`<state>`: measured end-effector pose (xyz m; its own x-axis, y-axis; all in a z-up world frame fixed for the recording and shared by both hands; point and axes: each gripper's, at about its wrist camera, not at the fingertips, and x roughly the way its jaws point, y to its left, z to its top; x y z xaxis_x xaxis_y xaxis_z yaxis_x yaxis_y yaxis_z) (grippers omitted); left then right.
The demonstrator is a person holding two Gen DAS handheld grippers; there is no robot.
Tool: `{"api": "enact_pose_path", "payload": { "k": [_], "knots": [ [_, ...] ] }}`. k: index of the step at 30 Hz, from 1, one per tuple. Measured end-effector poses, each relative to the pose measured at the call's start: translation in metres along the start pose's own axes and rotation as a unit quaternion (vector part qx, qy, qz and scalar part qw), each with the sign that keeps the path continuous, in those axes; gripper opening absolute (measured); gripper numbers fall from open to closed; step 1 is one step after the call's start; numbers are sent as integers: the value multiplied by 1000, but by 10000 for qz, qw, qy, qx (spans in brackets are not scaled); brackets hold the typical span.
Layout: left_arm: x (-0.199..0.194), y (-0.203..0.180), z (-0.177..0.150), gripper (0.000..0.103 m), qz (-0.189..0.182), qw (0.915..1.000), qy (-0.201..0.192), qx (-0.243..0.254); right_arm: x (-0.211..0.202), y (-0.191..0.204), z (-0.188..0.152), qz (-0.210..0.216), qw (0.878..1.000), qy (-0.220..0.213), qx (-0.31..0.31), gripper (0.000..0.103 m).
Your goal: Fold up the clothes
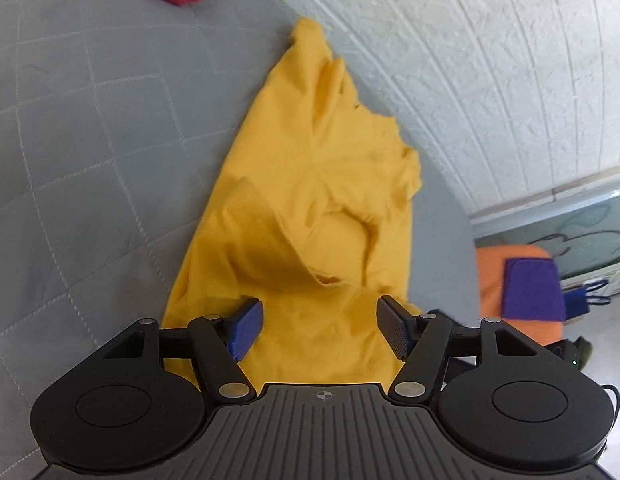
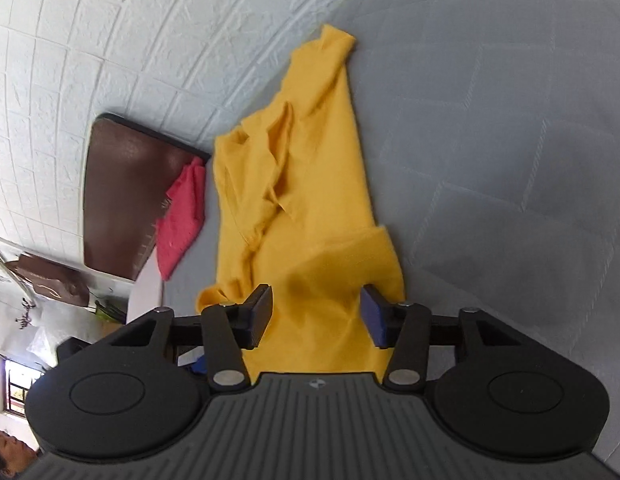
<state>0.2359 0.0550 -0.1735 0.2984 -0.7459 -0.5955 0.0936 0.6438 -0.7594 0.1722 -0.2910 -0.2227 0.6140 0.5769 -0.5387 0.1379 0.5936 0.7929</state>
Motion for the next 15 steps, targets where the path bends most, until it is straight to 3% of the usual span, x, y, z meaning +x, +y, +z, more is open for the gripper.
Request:
{"api": "enact_pose_path", "payload": {
  "k": [2,3,5,6,11,15],
  "knots": [
    [-17,-9,17,88,-168,9995,-197,161,-14,6,19,270,9994,-215,-104,56],
    [-24,-11,28,91,-193,9991,-359,153,-16,8,33,174,9992,-324,-142,59],
    [-36,-12,56,103,-163,9977,-656,73,-20,10,62,-57,9983,-541,-225,69],
    [-36,-10,71,103,-106,9973,-722,36,-17,9,77,-137,9982,-517,-257,78],
    [11,6,144,103,360,9990,-200,-177,20,-20,138,-288,9988,-270,274,81],
    [56,8,177,100,573,9982,159,-48,53,-39,169,-65,9984,-135,545,81]
  ]
}}
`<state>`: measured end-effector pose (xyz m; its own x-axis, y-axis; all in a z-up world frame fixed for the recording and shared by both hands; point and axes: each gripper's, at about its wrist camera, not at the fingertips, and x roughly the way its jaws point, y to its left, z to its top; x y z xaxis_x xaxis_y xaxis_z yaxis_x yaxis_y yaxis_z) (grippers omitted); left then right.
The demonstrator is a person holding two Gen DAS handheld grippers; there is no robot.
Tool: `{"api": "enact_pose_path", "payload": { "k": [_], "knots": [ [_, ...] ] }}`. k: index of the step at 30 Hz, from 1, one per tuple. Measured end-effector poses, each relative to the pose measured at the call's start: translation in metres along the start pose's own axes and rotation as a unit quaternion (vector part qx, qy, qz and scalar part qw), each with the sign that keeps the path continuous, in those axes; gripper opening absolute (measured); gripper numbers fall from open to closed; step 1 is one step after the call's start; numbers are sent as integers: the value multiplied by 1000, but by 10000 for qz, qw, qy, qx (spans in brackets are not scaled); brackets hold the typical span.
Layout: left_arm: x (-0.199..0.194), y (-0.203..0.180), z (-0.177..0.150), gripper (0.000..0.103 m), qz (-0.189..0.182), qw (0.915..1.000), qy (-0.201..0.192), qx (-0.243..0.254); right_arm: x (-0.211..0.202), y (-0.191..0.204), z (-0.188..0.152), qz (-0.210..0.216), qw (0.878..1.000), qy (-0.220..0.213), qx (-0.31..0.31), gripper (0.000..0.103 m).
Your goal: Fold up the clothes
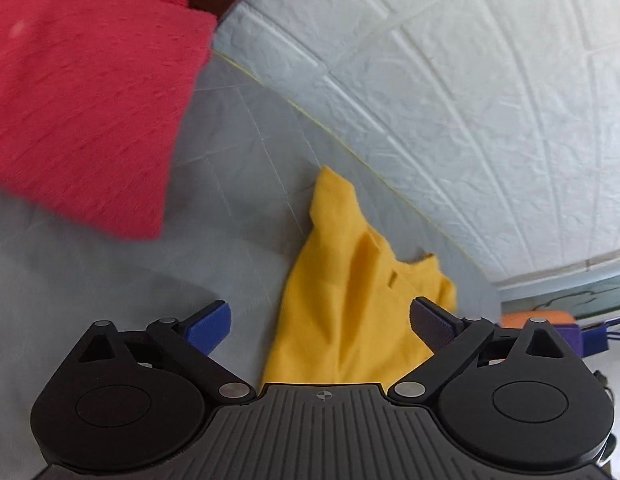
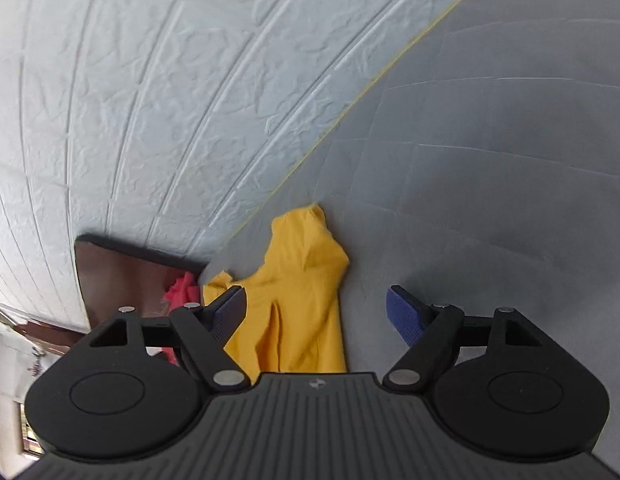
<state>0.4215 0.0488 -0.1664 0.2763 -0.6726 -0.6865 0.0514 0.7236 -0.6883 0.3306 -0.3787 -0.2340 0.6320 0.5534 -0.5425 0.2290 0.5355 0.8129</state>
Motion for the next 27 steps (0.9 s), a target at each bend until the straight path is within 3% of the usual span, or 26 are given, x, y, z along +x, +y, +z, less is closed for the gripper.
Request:
{"api": "enact_pose_path", "payload": {
  "k": [3,6,8,10,12,15,20,23,27],
  "knots": [
    [19,-11,19,100,-36,9995,123,281,22,-2,18,389,9991,149,88,80],
    [31,-22,36,99,65,9990,222,381,37,5,29,437,9984,350,-99,78],
    [38,-30,42,92,197,9978,286,569,44,14,30,188,9978,478,-422,64],
    [45,-38,45,72,409,9954,357,793,52,15,29,-82,9968,640,-463,17],
    [49,-40,45,12,614,9937,408,843,55,13,28,-170,9964,668,-485,11],
    [51,-44,43,8,798,9915,388,952,53,20,22,-279,9960,534,-658,9],
    [17,-61,22,7,528,9894,-176,1344,17,56,-3,248,9909,160,-1310,9],
    [-25,-71,-6,7,127,9839,-578,1687,-20,80,-33,545,9796,193,-1927,9],
    [-89,-74,-66,8,-242,9680,-1043,2269,-74,102,-86,841,9557,307,-2803,9]
  ]
}}
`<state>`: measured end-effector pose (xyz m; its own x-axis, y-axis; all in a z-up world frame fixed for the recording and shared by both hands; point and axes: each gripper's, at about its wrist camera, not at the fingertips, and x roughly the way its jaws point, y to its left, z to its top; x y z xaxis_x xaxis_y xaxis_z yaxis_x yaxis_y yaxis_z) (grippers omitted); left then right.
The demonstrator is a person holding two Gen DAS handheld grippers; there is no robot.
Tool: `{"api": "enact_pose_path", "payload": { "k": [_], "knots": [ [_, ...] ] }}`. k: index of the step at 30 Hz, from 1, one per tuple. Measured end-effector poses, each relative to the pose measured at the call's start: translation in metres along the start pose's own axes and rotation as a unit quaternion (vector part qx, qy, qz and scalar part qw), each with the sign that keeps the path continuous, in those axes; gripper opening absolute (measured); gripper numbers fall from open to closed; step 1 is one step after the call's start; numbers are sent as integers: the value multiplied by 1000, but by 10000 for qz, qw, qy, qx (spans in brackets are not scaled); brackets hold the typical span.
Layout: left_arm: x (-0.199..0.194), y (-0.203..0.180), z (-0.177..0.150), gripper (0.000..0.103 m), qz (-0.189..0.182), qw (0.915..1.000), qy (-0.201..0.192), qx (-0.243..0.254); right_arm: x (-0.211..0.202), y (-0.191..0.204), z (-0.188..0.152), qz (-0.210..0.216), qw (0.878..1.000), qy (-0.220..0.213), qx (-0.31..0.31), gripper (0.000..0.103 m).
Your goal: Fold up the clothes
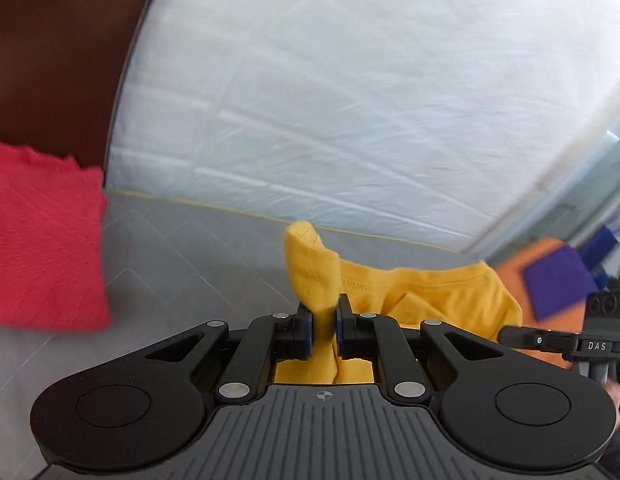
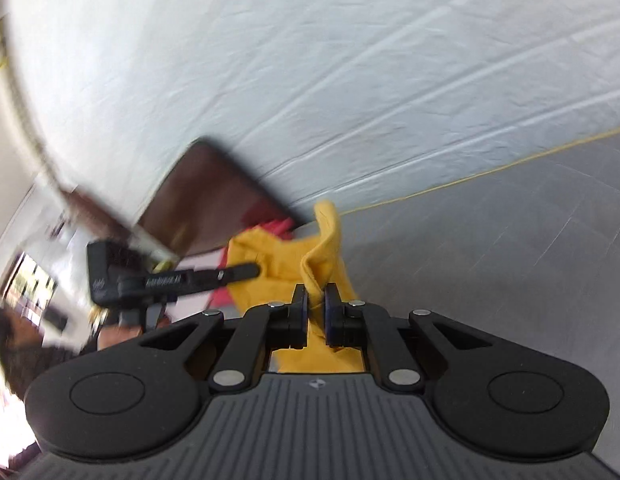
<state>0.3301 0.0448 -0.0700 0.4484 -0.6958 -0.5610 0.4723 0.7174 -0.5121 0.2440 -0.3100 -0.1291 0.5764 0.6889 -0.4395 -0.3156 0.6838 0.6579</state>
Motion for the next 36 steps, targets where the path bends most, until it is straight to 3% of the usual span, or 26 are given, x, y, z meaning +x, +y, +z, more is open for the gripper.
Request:
{"api": "enact_pose_path", "payload": {
  "k": [1,3,4,6,7,8,10,12,15,18,20,22,26,28,29,34,36],
  "knots": [
    [-19,-5,-14,9,-99,9998,-132,91,-12,13,-12,69,9997,35,-220,9],
    [-54,-10,-47,36,-301,9984,-377,277,-22,31,-43,-30,9972,243,-711,9],
    [-69,-12,-65,40,-325,9979,-441,350,-27,40,-59,-86,9948,351,-957,9],
    [-94,-11,-102,60,-330,9972,-411,539,-36,57,-90,-197,9876,566,-1448,13],
    [-98,-9,-121,63,-291,9975,-342,548,-41,66,-106,-253,9830,673,-1691,15],
    [-103,-5,-138,67,-248,9980,-262,527,-41,70,-122,-407,9786,796,-1856,20],
    [-110,11,-165,68,-108,9997,-61,228,-36,70,-147,-913,9690,976,-2076,59],
    [-118,25,-184,65,64,9999,74,-73,-36,69,-165,-1403,9597,1122,-2162,63],
    [-145,36,-200,65,-43,9996,86,-280,-74,75,-172,-1103,9761,769,-1706,62],
    [-178,24,-191,66,-337,9984,-254,-388,-125,84,-162,-368,9936,-119,-1064,63],
    [-178,14,-175,69,-439,9971,-385,-480,-146,91,-147,25,9964,-678,-505,61],
    [-163,7,-159,71,-517,9952,-451,-700,-135,86,-128,99,9956,-900,222,60],
    [-111,3,-143,71,-257,9920,-421,-1160,-78,53,-111,65,9807,-728,1816,54],
    [-97,11,-147,70,-59,9876,-355,-1531,-55,40,-116,-627,9771,-498,1970,52],
    [-93,18,-150,70,20,9848,-323,-1707,-53,31,-124,-747,9762,-395,1999,52],
    [-88,53,-159,72,559,9792,-4,-1950,-65,9,-151,-512,9681,-115,2449,50],
    [-84,61,-160,74,583,9774,148,-2027,-67,14,-153,-621,9691,10,2386,50]
  ]
}}
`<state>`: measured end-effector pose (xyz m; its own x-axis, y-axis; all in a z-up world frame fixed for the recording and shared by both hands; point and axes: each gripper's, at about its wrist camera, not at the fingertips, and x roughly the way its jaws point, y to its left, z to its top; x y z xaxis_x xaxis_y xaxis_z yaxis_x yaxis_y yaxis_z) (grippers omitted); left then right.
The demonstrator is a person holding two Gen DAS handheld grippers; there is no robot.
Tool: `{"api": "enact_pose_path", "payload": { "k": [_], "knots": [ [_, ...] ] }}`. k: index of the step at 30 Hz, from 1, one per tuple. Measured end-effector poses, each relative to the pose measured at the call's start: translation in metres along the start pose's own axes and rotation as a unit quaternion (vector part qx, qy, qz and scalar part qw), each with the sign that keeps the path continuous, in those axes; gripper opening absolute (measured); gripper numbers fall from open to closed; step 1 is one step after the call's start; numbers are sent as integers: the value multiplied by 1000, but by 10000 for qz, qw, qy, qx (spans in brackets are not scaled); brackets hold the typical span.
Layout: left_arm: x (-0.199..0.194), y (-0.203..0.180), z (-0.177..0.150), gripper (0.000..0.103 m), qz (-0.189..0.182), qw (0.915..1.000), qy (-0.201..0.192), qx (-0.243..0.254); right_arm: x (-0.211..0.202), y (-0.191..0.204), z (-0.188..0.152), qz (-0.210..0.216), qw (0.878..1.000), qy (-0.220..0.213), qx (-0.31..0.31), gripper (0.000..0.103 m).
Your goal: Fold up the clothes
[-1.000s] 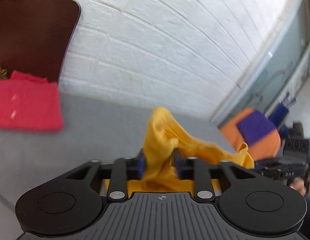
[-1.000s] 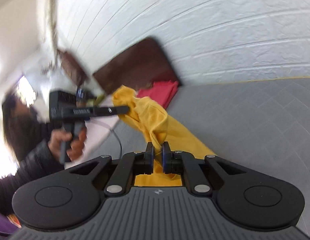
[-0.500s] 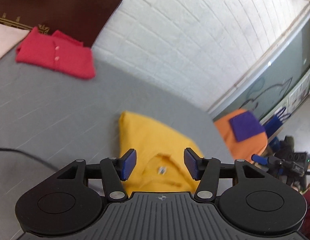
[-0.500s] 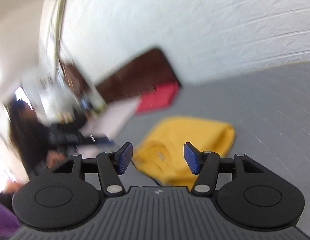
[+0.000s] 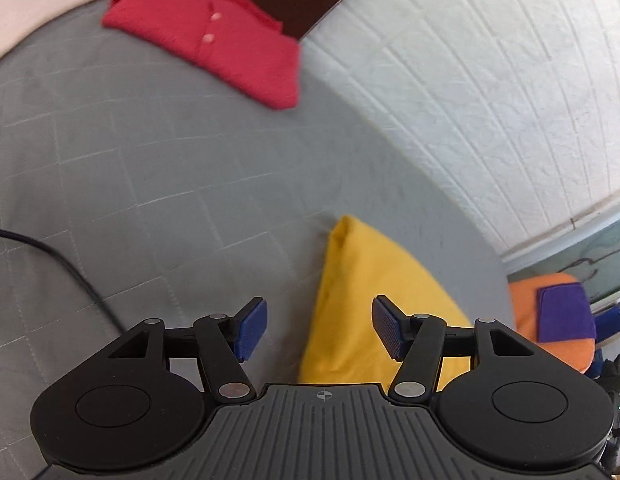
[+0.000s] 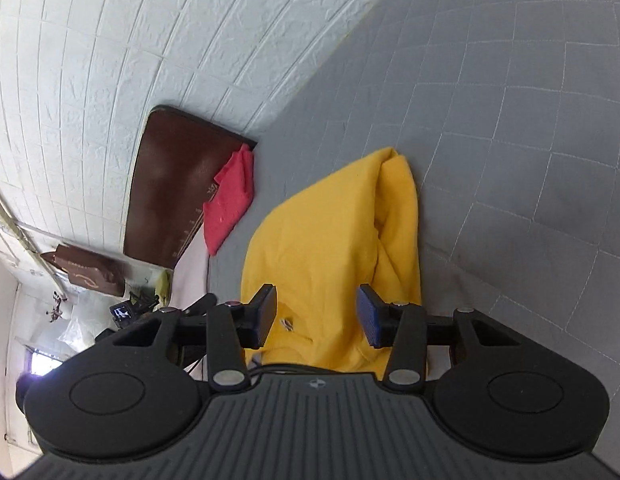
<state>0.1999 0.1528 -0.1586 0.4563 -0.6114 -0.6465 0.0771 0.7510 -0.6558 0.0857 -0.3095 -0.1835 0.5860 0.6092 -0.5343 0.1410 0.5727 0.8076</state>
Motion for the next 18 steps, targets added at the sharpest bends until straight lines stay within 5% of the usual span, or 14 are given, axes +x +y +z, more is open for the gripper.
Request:
{"api": "enact_pose_path", "payload": {
  "k": [6,8,9,11,14,18],
  "knots": [
    [15,2,-3,79,57,9994,343,-3,31,23,-10,-555,9965,378,-497,45],
    [19,1,-4,79,105,9991,399,23,40,29,-14,-922,9914,484,-791,25],
    [20,-1,-4,77,126,9990,423,39,42,31,-15,-1016,9894,517,-897,5],
    [23,-3,-5,65,148,9987,483,55,44,35,-18,-1071,9871,565,-1046,5],
    [24,-6,-3,32,18,9977,667,-90,37,36,-11,-461,9953,558,-645,4],
    [18,-16,0,22,-290,9966,688,-335,23,28,1,897,9948,425,239,4]
  ]
}}
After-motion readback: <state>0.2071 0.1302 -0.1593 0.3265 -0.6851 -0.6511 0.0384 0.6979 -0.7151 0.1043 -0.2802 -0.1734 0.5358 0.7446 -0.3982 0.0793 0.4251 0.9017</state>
